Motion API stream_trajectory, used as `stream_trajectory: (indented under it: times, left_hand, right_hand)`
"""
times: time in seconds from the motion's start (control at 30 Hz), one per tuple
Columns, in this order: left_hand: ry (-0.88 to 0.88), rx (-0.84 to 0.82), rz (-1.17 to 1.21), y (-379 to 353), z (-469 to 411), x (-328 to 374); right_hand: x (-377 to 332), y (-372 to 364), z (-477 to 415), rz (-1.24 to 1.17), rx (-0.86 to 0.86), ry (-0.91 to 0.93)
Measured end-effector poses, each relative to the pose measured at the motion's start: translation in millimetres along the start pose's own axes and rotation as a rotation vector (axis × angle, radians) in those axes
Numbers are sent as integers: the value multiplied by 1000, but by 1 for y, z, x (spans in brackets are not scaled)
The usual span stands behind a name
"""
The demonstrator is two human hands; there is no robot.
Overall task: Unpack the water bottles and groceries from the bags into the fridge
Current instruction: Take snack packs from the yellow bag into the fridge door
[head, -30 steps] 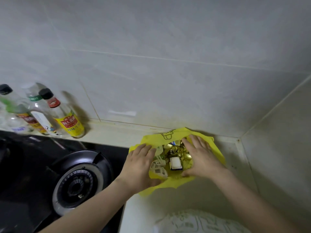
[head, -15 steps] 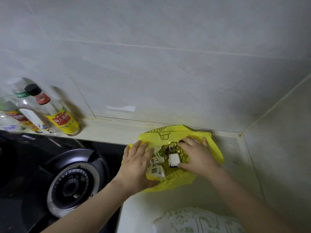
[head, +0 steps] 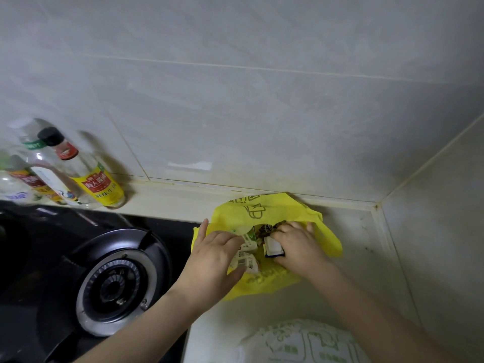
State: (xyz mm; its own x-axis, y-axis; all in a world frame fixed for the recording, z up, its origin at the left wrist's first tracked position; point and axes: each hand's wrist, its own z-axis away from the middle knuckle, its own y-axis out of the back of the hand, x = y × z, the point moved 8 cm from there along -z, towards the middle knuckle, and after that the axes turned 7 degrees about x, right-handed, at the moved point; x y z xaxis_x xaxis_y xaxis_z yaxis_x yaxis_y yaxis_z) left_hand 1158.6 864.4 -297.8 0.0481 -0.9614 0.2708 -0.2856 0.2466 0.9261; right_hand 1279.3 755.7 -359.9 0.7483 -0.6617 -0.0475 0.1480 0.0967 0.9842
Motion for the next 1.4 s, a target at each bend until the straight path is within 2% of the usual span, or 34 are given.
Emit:
stream_trajectory:
  times: [0.5,0.63,0.73,1.17,1.4]
  left_hand:
    - [76,-66,-54,-2,5,-5]
    - [121,-132,-98,-10,5,-9]
    - [179,-247,-119,-13,4,-9]
    - [131,-476,-252,-30,7,-4]
    - [100,-442,-301,-28,10,-1]
  right_hand:
    - [0,-7,1,-3,-30,-17]
    - [-2,-9,0,-31,-29,-47]
    - [-3,-12,-3,-20,-41,-73]
    - [-5,-20,-2,-25,-63,-83]
    - [-10,-23,0,-46,-80,-92]
